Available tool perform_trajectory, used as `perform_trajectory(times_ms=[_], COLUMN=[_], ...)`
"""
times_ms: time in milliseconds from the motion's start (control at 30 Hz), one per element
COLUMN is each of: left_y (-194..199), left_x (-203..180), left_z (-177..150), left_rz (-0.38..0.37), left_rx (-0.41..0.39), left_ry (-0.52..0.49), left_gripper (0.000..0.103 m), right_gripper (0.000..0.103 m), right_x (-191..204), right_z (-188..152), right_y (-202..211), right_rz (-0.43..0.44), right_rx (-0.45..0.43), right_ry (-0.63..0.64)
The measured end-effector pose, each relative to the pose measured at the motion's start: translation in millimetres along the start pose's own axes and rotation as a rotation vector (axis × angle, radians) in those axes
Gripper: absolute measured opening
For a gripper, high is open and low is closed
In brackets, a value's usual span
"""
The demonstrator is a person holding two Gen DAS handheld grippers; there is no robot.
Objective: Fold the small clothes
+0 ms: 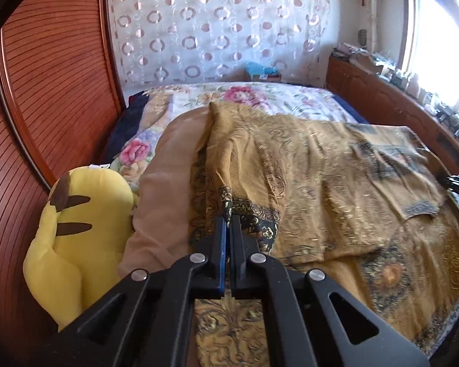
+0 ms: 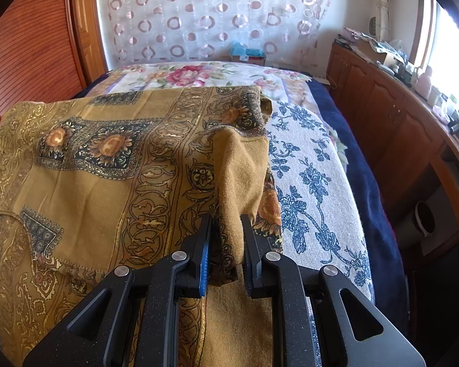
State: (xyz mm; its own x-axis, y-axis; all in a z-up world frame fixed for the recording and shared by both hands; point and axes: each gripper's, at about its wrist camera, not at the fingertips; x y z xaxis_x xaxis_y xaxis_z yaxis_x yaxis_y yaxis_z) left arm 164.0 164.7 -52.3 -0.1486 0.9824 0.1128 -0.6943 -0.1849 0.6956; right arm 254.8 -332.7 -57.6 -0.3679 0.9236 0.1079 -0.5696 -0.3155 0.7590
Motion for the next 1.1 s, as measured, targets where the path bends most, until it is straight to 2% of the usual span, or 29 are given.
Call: perform_trajectory(times_ms=[100, 233, 400, 667, 900, 1100], left_y=[16.4, 40.8, 67.4, 109.1, 126.7, 116.1], left_x=[-1.2, -0.6, 2.2, 13.9, 27.8, 25.6], left_z=[0.2, -2.7, -9.4, -25.6, -66.5, -102.5], left_rz=[-0.036, -0.077, -0.118, -0.172, -0.205, -0.184], left_rx=[-0.027, -0.072, -0.122, -0.182, -0.155, -0.085], left_ry=[0.013, 0.036, 0.073, 0.143, 0.203, 0.214], left_gripper=[0.000, 0.000, 0.000, 0.000, 0.000, 0.000], right_gripper=[0.008, 0.002, 0.001, 0.001, 0.001, 0.001], right_x=[1.7, 4.1, 7.9, 19.0, 4.6, -10.0], right_z=[-0.6, 1.5, 11.3, 14.7, -17.1, -60.7], right_y=[2.2, 17.3, 60.5, 131.2, 178.4, 176.7], right_rz=[-0.009, 0.034, 0.155, 0.244, 0.275, 0.225], right_rx=[-0.005, -0.056, -0.149, -0.240, -0.247, -0.174], right_ry=[0.010, 0.007, -0.016, 0.018, 0.004, -0.019])
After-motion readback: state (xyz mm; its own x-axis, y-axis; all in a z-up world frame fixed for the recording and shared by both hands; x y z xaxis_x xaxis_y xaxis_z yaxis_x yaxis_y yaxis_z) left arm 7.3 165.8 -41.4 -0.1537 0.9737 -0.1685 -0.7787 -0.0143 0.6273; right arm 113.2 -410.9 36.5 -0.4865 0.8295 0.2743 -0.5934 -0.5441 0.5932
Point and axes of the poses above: each gripper's, at about its wrist camera, not at the fingertips, and y roughly against the way its jaws point, x to its left, z to its top, and after that the axes turned 11 degrees about z, right-handed
